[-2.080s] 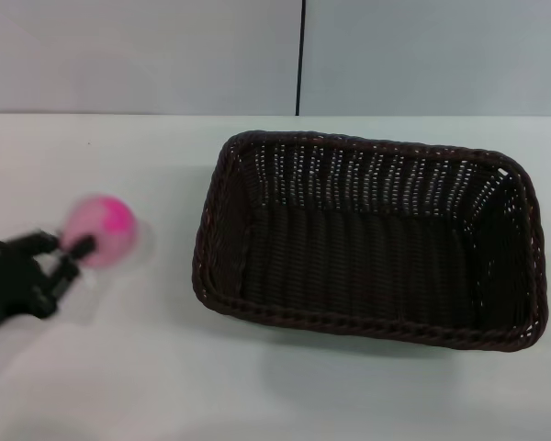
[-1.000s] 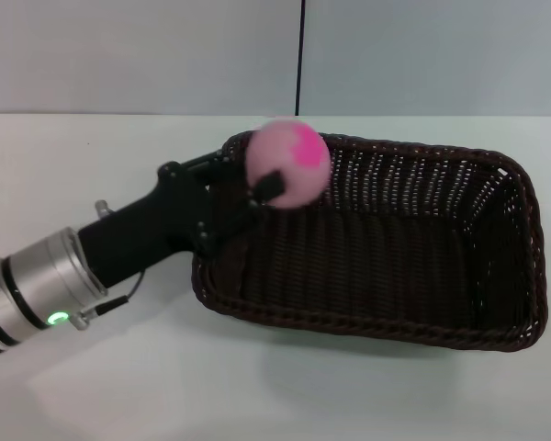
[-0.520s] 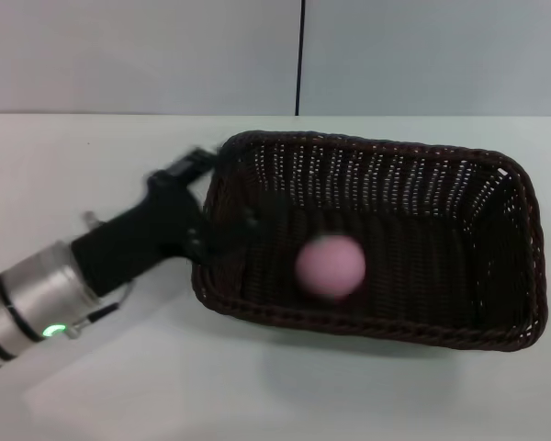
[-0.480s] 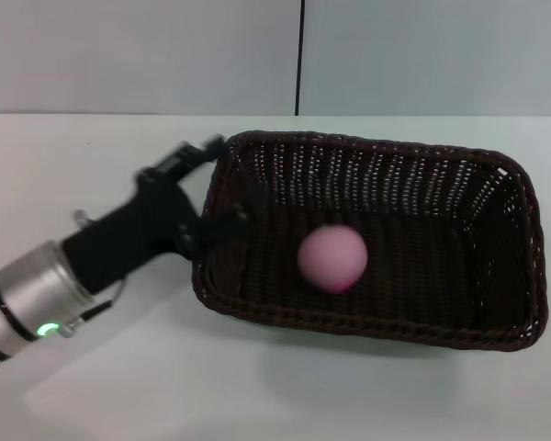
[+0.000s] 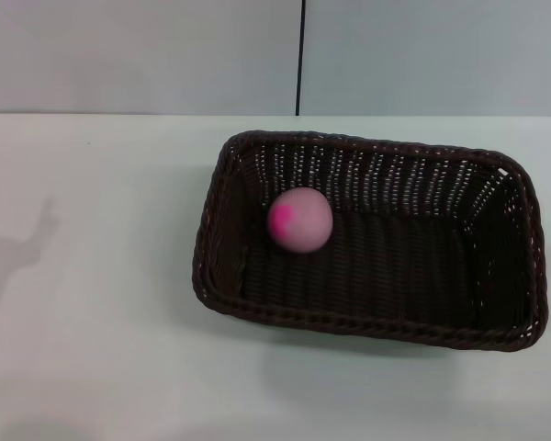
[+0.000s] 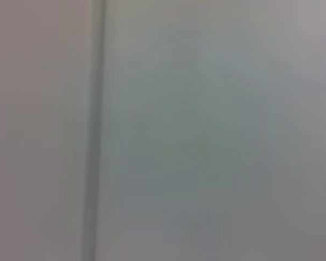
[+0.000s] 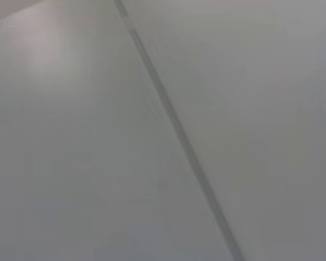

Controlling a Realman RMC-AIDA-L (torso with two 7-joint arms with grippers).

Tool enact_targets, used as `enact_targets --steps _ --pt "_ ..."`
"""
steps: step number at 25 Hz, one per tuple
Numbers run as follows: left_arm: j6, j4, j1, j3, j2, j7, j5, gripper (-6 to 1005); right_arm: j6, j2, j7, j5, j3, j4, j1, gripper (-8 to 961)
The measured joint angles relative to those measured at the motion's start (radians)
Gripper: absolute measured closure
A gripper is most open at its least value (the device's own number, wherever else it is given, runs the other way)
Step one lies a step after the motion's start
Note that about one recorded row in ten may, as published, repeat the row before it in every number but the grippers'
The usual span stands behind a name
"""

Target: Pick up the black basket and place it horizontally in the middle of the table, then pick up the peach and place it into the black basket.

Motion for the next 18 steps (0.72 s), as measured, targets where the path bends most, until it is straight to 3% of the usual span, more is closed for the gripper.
enact_targets --steps 2,7,18 --pt "0.016 0.003 0.028 -0.023 0.003 0.002 0.001 155 0.0 0.001 -0.062 0.0 0.078 0.063 0.018 251" --pt "0.008 0.004 0.047 -0.025 -0.001 0.019 0.003 153 0.007 0.003 -0.167 0.0 0.131 0.148 0.051 251" --pt "0.009 -0.034 0.054 -0.017 -0.003 0.024 0.009 153 0.072 0.002 -0.224 -0.004 0.145 0.187 0.082 251"
